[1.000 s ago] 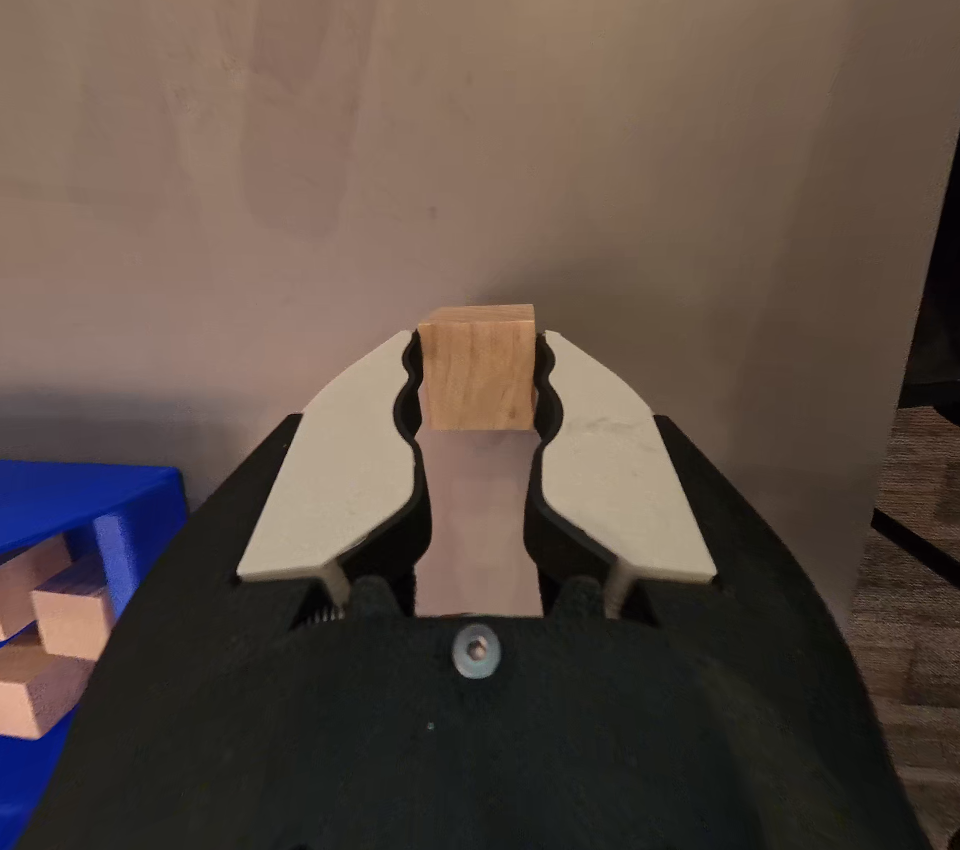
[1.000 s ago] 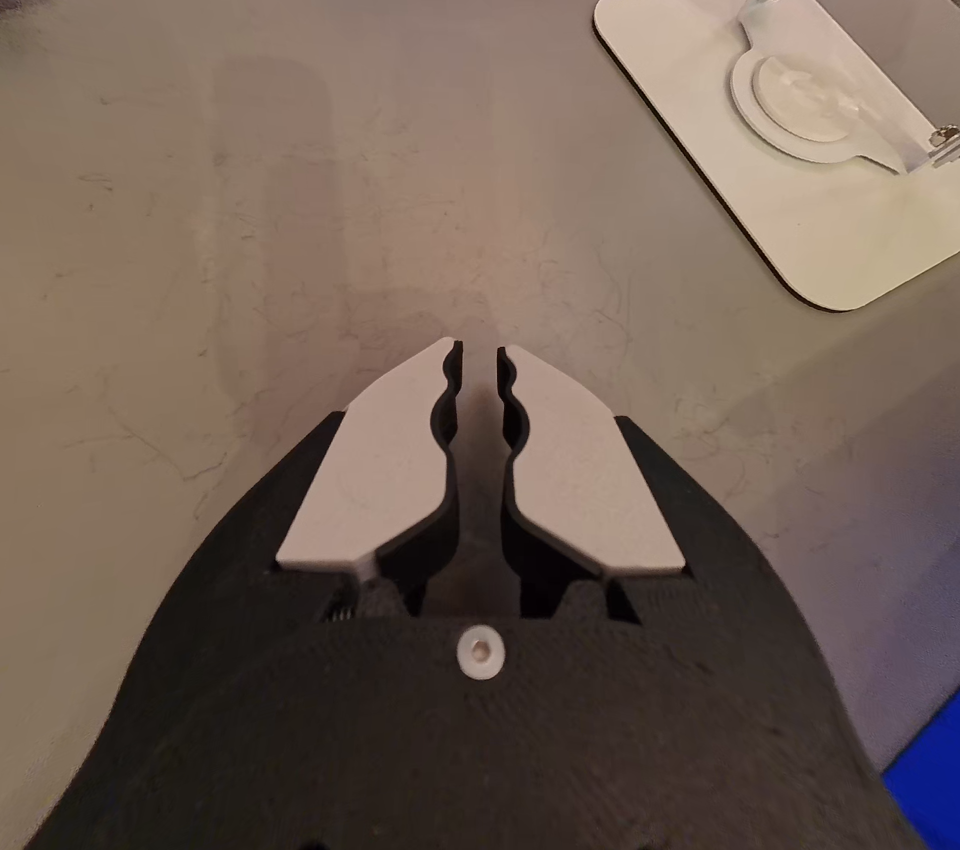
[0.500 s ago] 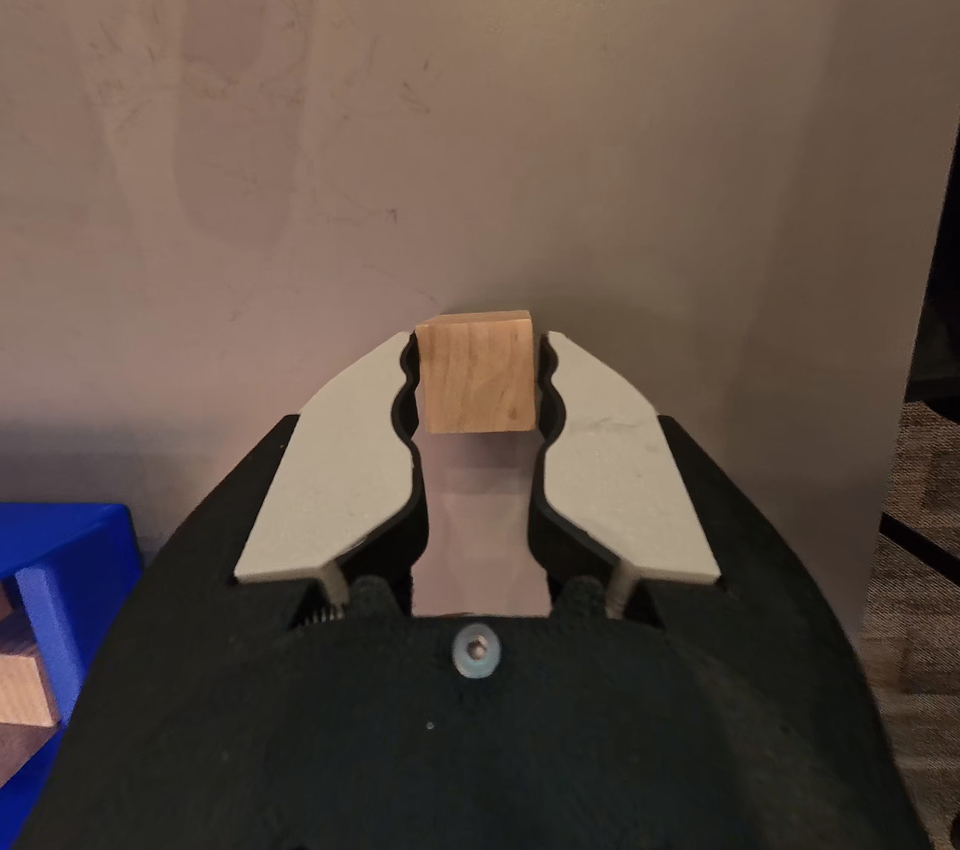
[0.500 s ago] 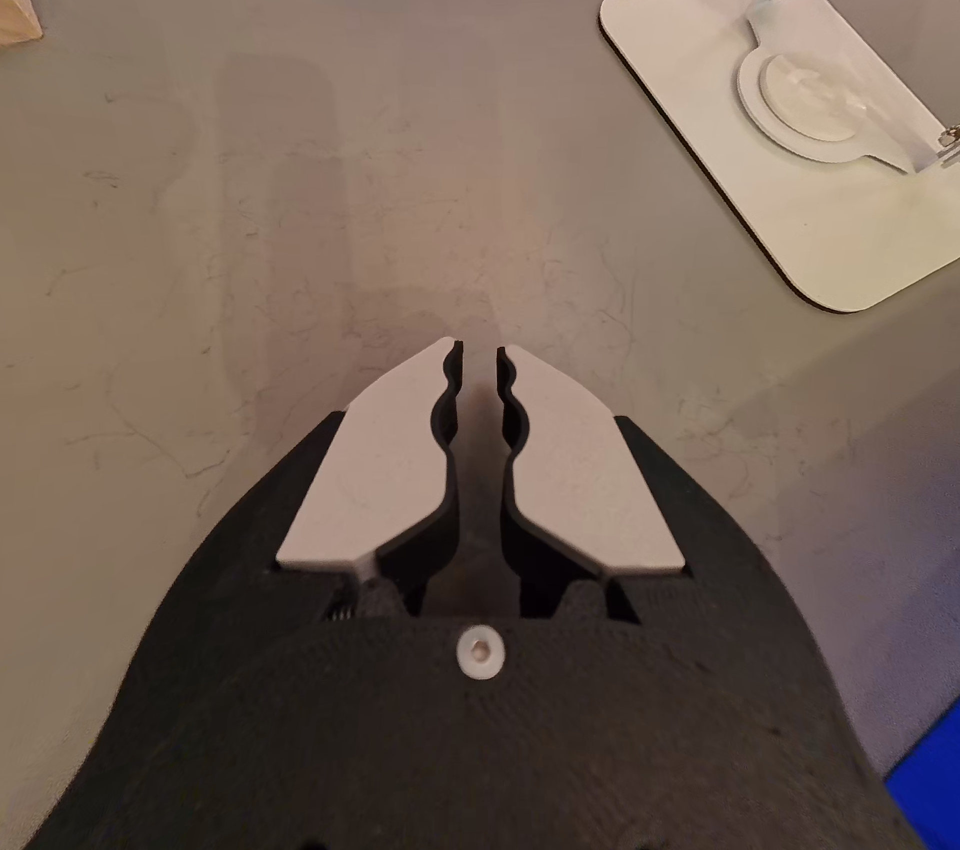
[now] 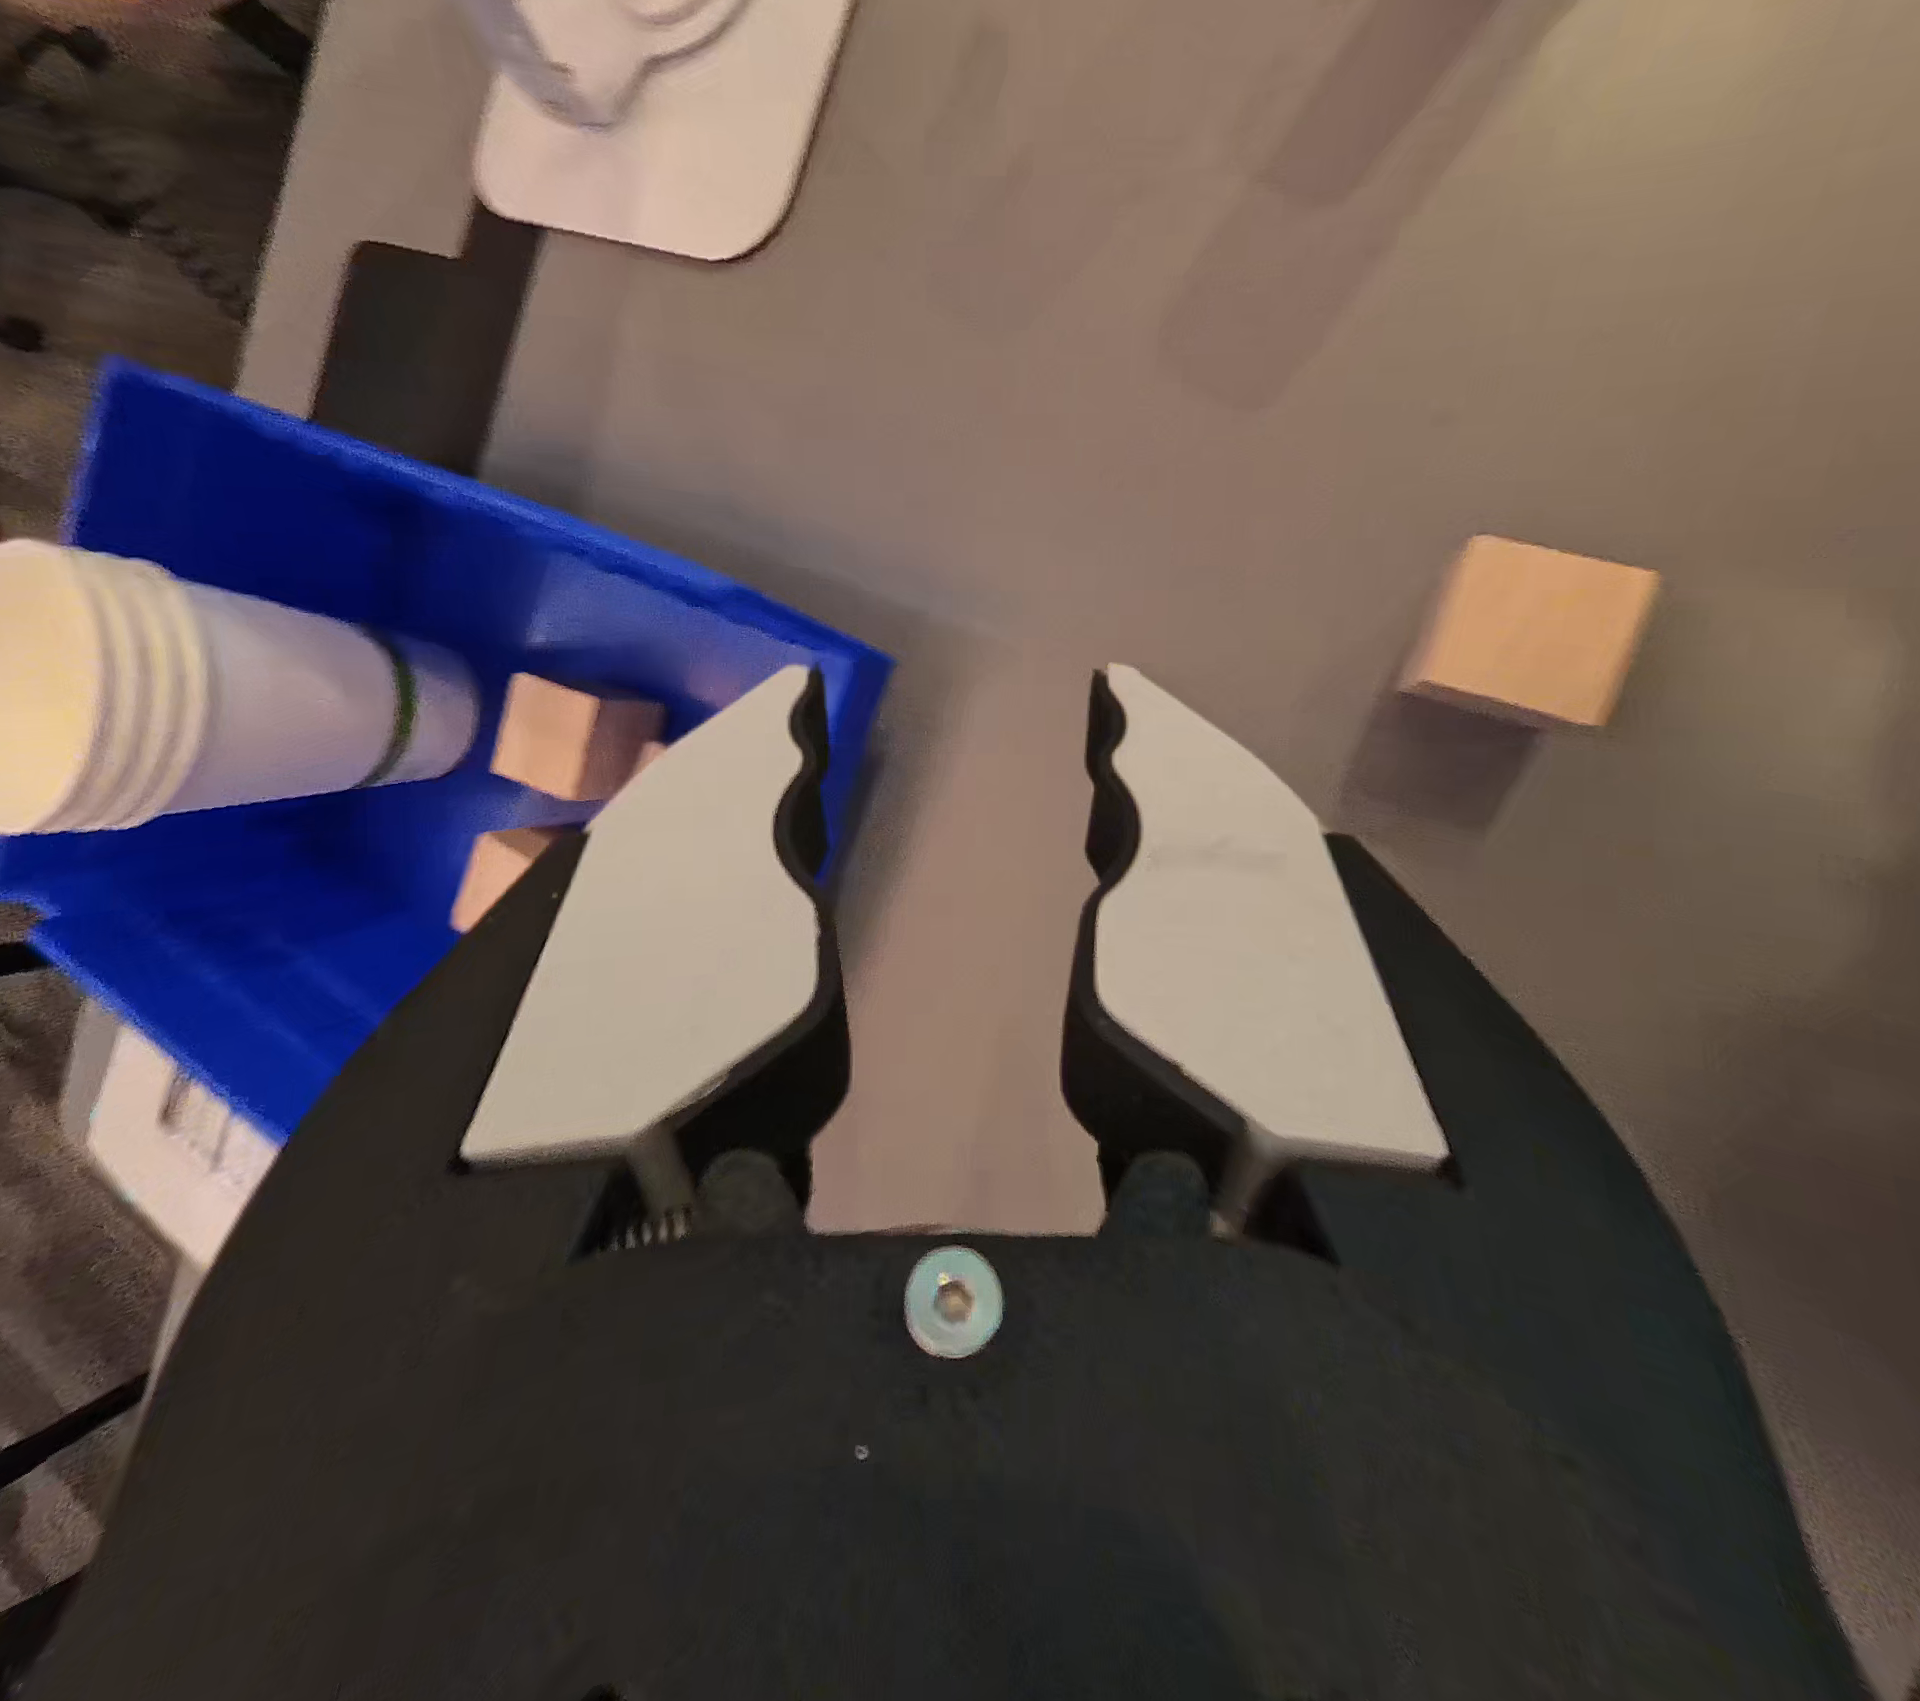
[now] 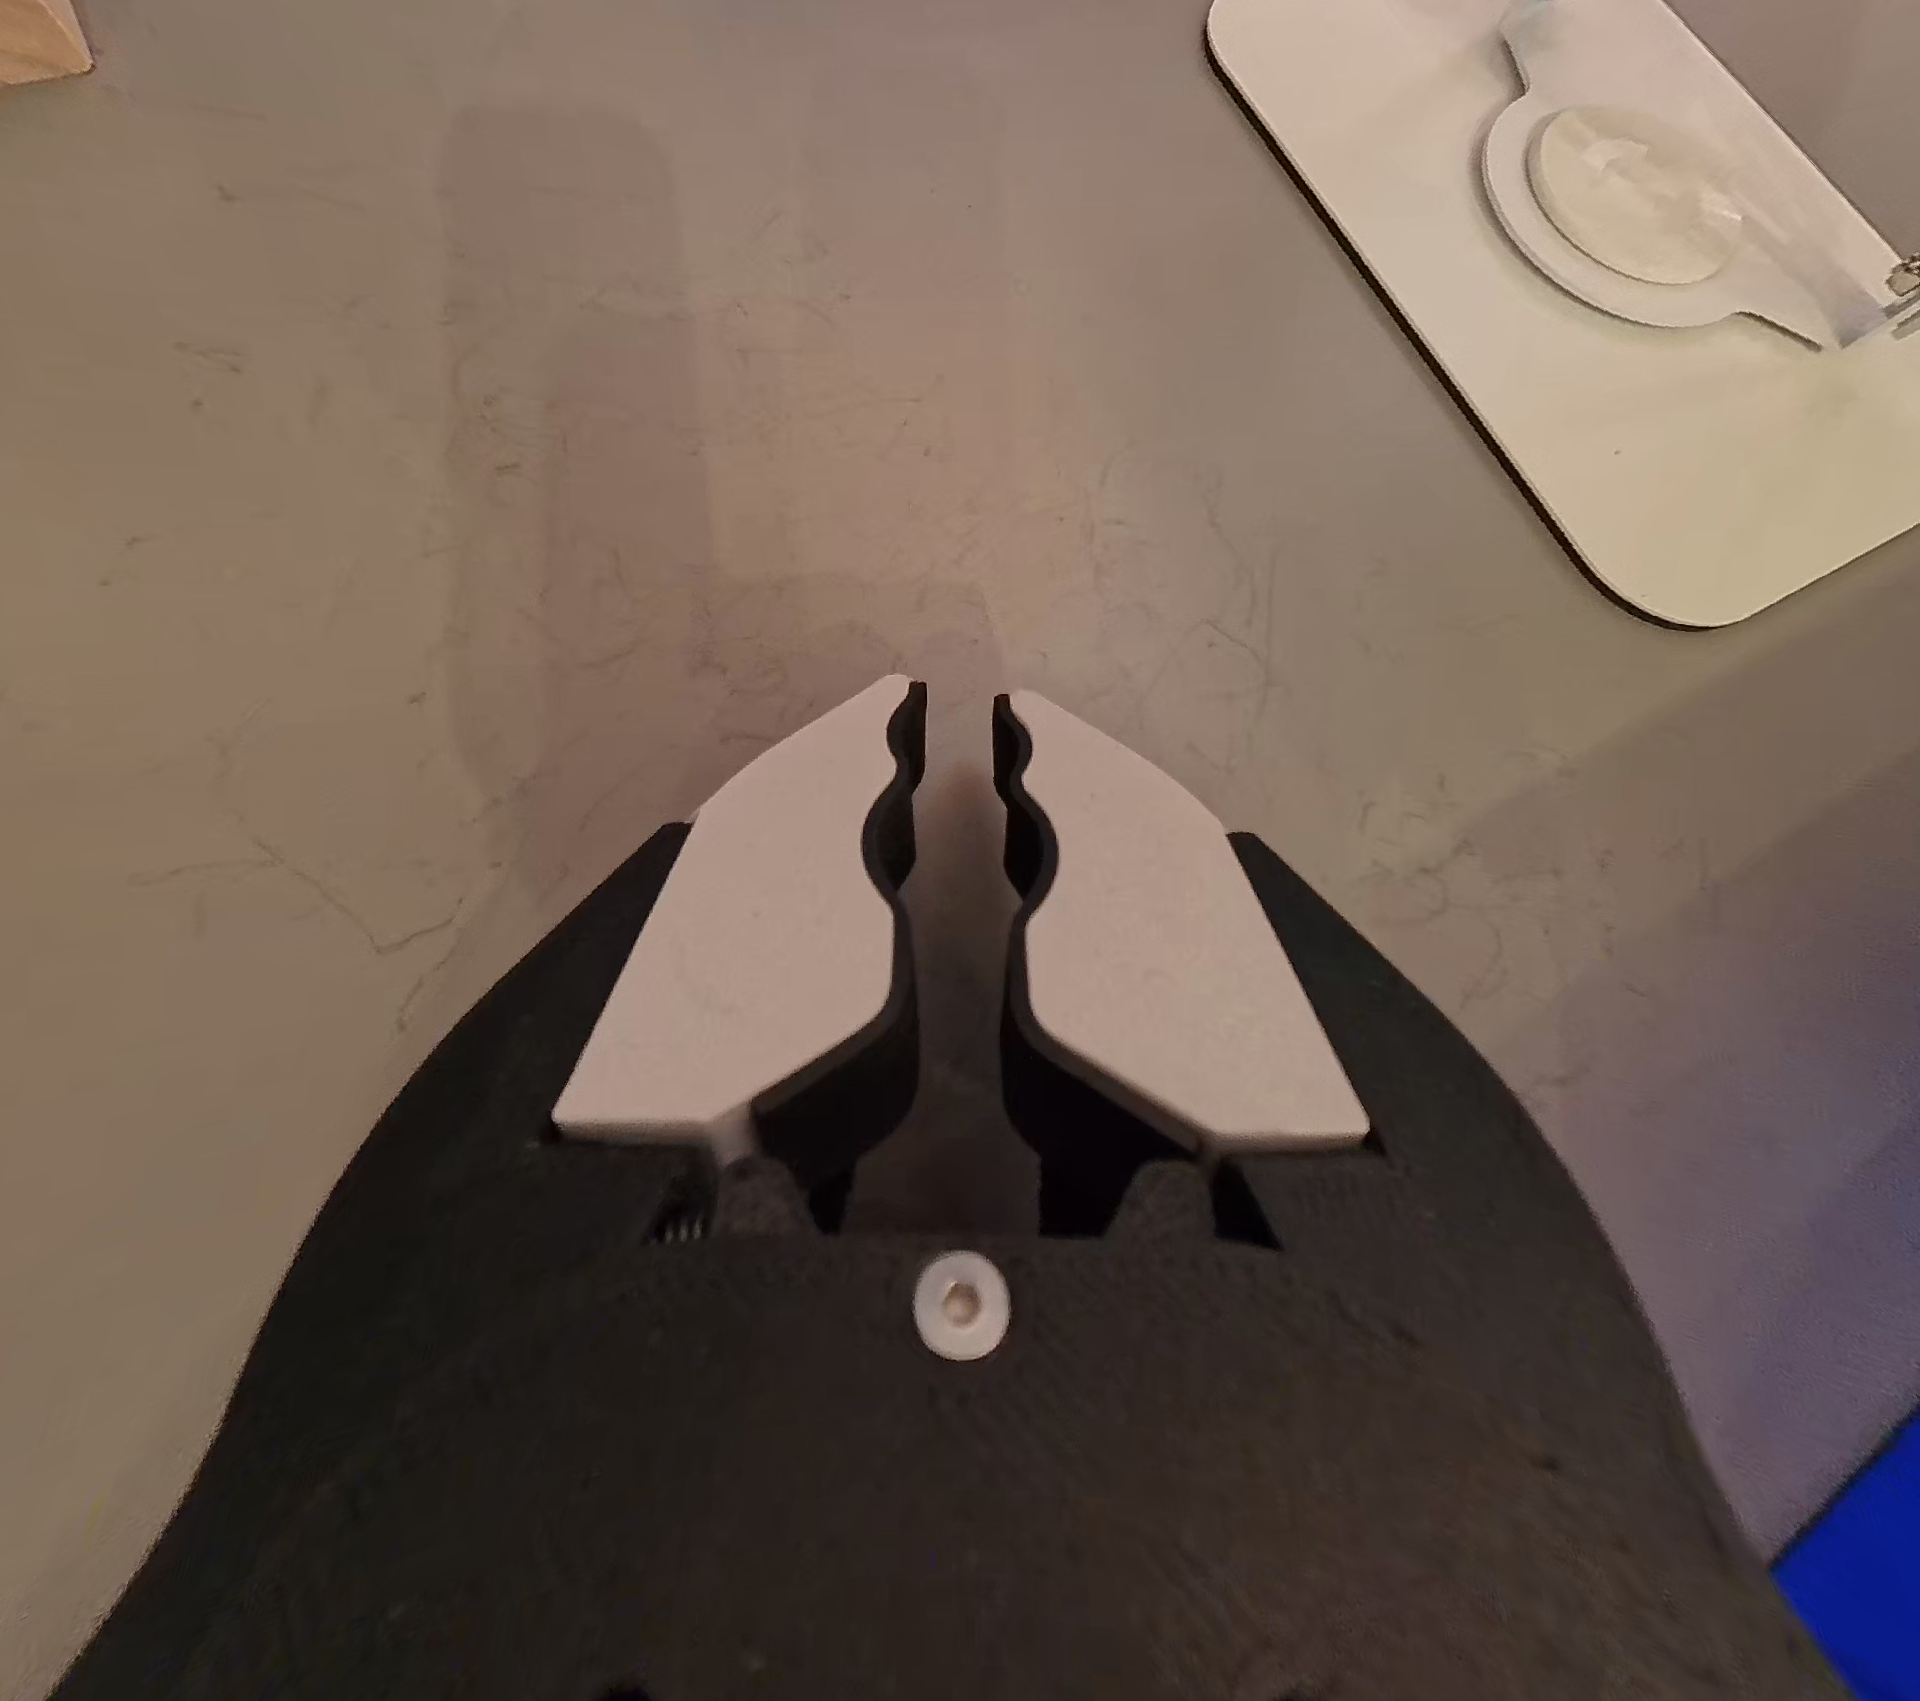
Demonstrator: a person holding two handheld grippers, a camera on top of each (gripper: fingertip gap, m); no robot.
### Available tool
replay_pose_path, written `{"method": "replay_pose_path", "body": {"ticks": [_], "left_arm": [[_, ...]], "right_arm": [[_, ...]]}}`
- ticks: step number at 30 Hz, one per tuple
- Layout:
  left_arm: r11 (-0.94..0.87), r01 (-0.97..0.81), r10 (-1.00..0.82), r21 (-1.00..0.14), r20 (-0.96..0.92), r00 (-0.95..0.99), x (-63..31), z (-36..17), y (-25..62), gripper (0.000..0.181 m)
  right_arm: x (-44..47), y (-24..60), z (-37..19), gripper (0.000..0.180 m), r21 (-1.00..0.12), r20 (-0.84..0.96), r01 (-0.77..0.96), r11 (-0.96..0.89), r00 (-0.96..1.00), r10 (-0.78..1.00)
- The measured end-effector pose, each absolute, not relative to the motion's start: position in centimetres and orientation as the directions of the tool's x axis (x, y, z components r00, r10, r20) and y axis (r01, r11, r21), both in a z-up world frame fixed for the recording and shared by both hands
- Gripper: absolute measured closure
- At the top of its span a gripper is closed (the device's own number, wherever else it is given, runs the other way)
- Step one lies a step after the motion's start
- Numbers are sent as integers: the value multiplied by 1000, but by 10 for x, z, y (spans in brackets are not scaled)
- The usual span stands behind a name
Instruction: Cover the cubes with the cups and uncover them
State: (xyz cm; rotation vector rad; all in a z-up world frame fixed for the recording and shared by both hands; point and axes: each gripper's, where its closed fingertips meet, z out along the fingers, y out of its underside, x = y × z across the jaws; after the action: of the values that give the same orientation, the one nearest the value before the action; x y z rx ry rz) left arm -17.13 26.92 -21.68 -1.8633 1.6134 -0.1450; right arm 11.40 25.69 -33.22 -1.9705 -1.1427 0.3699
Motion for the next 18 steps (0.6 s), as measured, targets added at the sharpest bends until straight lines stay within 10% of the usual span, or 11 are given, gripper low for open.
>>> {"method": "replay_pose_path", "body": {"ticks": [18], "left_arm": [[137, -977, -967, -164, -238, -95, -225, -284, 380, 130]], "right_arm": [[113, 254, -333, 169, -763, 125, 592, -261, 530, 838]]}}
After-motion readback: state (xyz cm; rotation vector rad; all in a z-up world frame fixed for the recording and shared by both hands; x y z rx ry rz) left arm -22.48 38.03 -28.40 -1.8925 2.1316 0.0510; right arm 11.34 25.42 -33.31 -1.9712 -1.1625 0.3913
